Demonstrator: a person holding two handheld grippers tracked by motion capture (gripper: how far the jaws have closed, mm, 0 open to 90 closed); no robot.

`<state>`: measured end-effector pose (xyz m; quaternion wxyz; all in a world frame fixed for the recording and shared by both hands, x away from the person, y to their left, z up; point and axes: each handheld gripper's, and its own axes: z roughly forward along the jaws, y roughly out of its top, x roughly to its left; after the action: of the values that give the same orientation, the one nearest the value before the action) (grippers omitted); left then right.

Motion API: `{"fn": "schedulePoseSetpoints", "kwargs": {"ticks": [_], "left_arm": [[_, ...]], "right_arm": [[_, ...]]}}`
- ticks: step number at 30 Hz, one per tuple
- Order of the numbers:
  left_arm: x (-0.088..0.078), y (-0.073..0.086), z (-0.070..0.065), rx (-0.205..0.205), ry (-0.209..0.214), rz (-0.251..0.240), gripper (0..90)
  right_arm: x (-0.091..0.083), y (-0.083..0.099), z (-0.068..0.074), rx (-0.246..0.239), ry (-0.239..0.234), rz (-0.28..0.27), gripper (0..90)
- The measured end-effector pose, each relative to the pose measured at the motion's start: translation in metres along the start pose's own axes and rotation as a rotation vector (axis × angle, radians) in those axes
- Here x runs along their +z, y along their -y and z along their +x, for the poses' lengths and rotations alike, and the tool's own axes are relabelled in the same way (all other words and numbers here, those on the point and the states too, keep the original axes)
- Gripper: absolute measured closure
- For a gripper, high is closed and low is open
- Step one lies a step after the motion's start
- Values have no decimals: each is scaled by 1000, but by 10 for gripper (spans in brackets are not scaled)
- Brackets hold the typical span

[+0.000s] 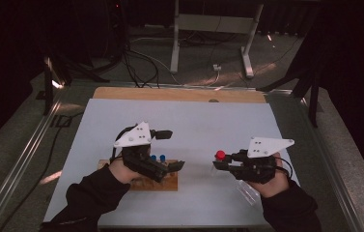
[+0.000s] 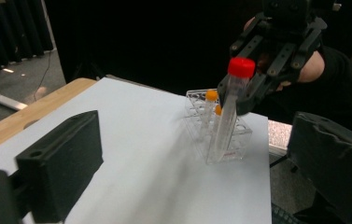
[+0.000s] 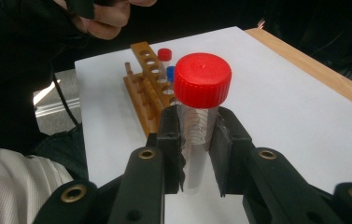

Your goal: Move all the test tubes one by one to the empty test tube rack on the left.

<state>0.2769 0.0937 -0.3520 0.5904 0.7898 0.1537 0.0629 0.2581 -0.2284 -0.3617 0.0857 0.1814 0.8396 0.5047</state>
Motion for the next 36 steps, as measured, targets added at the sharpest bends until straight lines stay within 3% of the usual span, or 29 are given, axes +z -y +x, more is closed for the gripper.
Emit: {"fn": "schedulePoseSetpoints", "kwargs": {"ticks": [9, 14, 29, 31, 36], "left_arm": [[28, -8, -11, 28, 52, 1, 94], [40, -10, -17, 45, 83, 3, 167], [58, -12, -26, 91, 123, 5, 509], [59, -11, -28, 113, 112, 10, 552], [60, -10, -27, 117, 109, 3, 640]], "right_arm": [[8, -4, 7, -8, -14, 5, 742], [12, -3, 9, -11, -26, 7, 742], [19, -2, 11, -8, -44, 13, 742], [19, -2, 11, -8, -44, 14, 742], [19, -2, 11, -8, -45, 11, 741]]}}
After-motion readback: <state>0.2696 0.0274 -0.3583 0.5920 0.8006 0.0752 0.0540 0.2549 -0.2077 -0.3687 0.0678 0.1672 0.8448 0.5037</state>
